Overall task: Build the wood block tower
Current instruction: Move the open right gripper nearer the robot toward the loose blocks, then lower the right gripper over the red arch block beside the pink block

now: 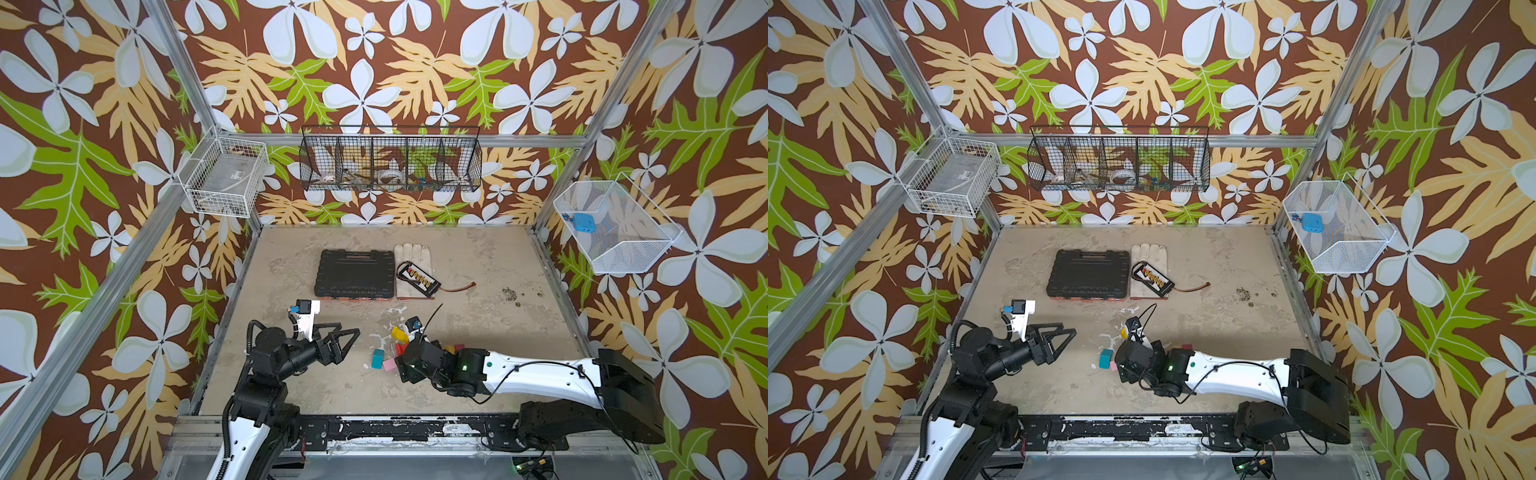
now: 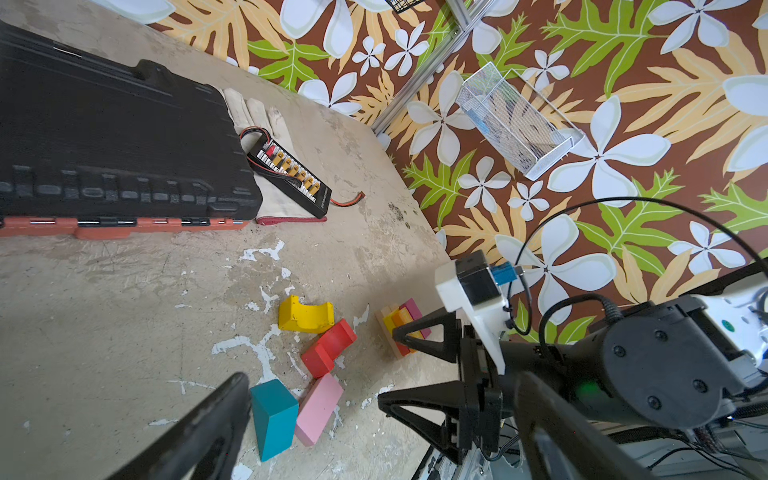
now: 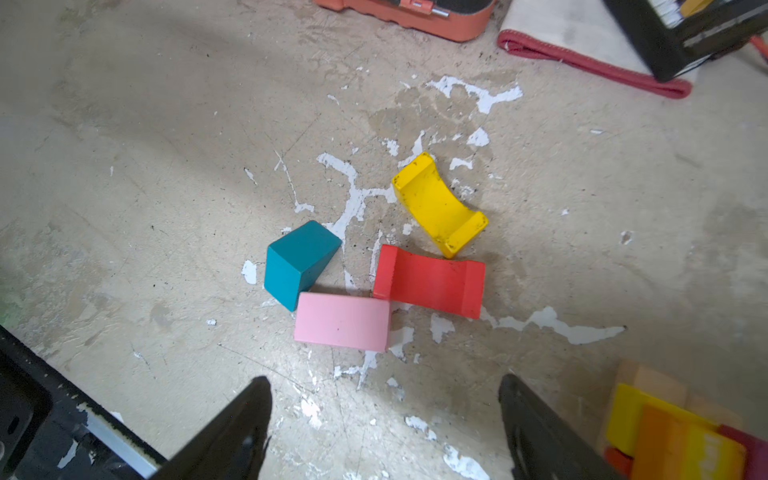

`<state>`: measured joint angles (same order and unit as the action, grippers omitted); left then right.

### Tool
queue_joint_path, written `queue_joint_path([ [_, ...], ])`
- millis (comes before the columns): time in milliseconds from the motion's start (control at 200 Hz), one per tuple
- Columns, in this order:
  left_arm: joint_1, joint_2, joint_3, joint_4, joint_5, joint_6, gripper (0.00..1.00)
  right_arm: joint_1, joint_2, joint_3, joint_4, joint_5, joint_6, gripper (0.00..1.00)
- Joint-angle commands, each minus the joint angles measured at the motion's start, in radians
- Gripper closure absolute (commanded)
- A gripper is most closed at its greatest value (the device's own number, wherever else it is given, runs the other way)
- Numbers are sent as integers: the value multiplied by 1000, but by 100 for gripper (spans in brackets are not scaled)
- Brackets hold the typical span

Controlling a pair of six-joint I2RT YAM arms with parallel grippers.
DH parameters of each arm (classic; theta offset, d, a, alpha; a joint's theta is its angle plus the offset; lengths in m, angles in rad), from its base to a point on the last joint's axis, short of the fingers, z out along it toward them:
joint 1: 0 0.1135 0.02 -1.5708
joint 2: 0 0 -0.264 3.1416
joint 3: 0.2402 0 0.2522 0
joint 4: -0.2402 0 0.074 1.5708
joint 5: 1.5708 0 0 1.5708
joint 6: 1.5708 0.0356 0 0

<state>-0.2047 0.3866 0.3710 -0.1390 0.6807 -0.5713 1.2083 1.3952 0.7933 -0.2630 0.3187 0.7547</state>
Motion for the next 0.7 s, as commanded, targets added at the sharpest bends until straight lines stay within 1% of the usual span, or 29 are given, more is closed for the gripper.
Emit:
queue_joint_path([
  [0,1,3,-2,23,5,5,0,20,50,19,49,-30,18,20],
  [55,2,-7,-3,23,3,4,0,34,84,37,38,-21,24,22],
  [130,1,-21,-4,24,-5,2,0,55,126,64,20,-3,37,21],
  [200,1,-12,-3,24,-3,2,0,66,162,82,20,-10,40,20],
  [285,2,1,-3,25,6,4,0,67,207,89,33,-22,42,20],
  [430,1,-23,-4,26,-1,1,0,67,273,107,38,-30,53,18],
  [586,2,-3,-4,26,10,3,0,67,320,132,37,-40,54,16],
  [696,1,-18,-4,26,3,2,0,67,346,144,28,-31,57,16],
])
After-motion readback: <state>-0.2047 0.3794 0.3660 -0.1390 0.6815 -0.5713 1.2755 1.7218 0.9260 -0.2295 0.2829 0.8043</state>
